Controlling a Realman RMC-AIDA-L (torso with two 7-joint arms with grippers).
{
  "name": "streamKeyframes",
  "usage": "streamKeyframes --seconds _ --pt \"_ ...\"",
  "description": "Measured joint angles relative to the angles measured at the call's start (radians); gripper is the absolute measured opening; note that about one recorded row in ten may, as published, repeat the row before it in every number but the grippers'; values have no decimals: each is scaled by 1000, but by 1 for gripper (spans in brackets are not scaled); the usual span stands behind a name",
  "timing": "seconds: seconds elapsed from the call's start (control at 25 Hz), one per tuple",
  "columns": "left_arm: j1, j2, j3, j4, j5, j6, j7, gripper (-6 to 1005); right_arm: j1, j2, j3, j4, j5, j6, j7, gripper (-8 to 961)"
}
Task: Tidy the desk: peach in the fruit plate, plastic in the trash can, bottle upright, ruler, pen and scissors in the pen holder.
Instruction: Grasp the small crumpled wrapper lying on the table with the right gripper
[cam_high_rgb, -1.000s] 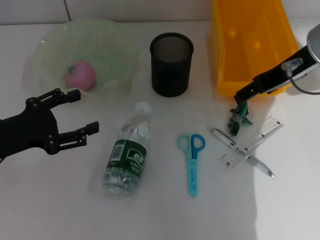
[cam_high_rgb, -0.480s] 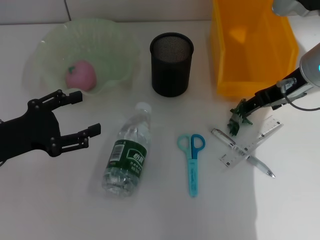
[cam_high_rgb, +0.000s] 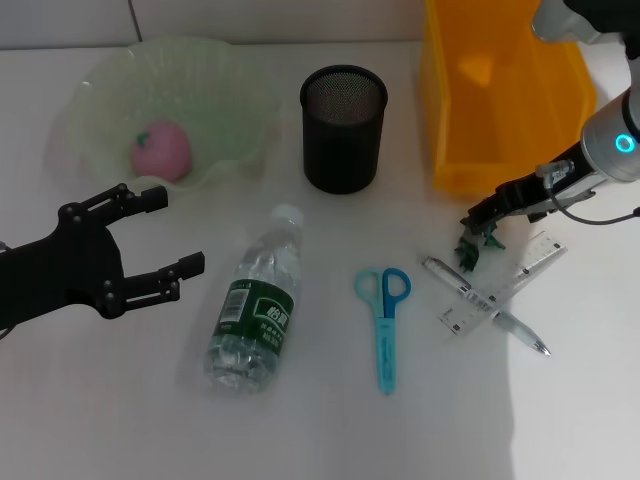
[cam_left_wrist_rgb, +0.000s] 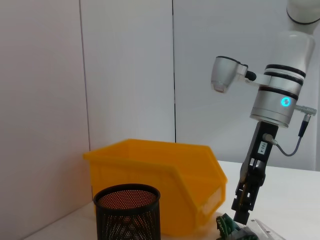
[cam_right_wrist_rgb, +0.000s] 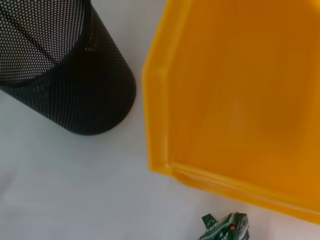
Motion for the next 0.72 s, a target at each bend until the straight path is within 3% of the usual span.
streamKeyframes --seconds 0.08,0.36,0.72 --pt "0 1 0 0 0 0 0 848 5 -1 -1 24 7 17 0 816" --pt "0 1 -7 0 -1 2 16 845 30 -3 -4 116 21 66 -12 614" --pt "0 1 -27 0 -1 9 26 842 36 -3 -4 145 51 81 -49 555"
